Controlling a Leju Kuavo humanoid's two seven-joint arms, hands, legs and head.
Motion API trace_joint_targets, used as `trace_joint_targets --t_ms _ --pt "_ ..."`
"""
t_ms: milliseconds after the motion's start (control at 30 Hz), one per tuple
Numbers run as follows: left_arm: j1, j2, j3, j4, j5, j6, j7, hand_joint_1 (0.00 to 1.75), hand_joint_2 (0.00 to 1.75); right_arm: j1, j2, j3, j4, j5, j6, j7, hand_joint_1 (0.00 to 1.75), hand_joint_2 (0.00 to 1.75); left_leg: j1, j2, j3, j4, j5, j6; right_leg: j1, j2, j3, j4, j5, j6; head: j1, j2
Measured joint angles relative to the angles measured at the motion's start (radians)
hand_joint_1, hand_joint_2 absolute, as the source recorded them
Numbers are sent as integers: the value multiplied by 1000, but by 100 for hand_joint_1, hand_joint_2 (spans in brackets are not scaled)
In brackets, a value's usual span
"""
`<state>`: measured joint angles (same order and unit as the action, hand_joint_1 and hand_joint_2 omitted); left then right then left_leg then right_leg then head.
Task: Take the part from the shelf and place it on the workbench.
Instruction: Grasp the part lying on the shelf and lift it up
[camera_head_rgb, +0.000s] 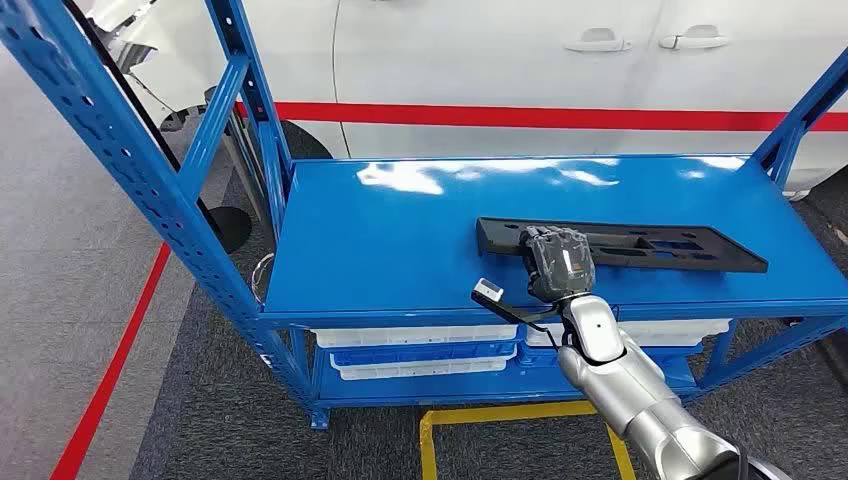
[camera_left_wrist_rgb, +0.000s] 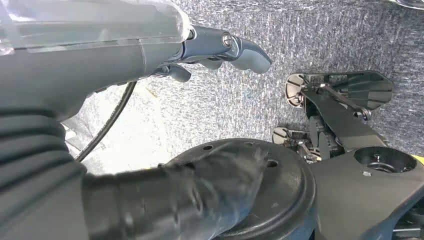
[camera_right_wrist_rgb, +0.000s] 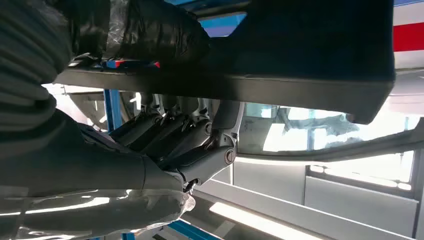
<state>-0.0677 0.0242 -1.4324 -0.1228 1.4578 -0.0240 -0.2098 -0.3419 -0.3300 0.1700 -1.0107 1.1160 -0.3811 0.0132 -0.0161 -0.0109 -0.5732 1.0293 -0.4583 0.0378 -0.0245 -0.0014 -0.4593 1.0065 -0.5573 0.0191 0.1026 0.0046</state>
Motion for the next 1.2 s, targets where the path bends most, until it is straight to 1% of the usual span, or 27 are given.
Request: trace_joint_targets --t_ms 267,467,633,767,900,967,1100,1167,1200 --pt "0 5 0 0 -5 12 -6 0 175 24 -2 1 -36 -5 4 -1 175 175 0 0 0 0 0 0 0 0 0 0 0 0 0 0" --pt "-1 9 -3 0 -12 2 -15 0 175 41 -8 1 -69 -19 9 -13 175 175 0 0 0 0 0 0 0 0 0 0 0 0 0 0" --pt "-1 11 -7 0 -17 37 -34 0 175 61 -24 -2 -109 -37 11 -32 175 175 0 0 0 0 0 0 0 0 0 0 0 0 0 0" --pt "-1 14 -7 0 -22 37 -30 0 175 81 -54 -13 -167 -39 -29 -73 175 175 0 1 0 0 0 0 0 1 -1 0 0 0 0 0" --pt "-1 15 -7 0 -20 41 -29 0 175 102 -79 -41 -254 -25 -97 -105 175 175 -1 1 0 1 0 0 -1 1 -1 -1 0 0 0 0" --pt "-2 16 -7 0 -21 44 -26 0 175 115 -84 -54 -300 -9 -121 -119 175 175 -3 1 -1 3 -2 2 -3 2 -1 -2 1 2 0 0" --pt "-2 19 -7 0 -21 44 -22 0 175 136 -90 -69 -364 10 -129 -131 175 175 -6 1 -4 6 -5 7 -7 2 -2 -6 3 7 0 0" --pt "-3 19 -7 0 -22 44 -21 0 175 140 -94 -73 -383 12 -129 -131 175 175 -4 3 2 -8 0 14 -7 2 2 -9 3 12 0 0" --pt "-4 19 -7 0 -22 44 -21 0 175 141 -97 -76 -390 13 -129 -131 175 175 -1 4 9 -21 4 20 -6 1 -1 1 -4 14 0 0"
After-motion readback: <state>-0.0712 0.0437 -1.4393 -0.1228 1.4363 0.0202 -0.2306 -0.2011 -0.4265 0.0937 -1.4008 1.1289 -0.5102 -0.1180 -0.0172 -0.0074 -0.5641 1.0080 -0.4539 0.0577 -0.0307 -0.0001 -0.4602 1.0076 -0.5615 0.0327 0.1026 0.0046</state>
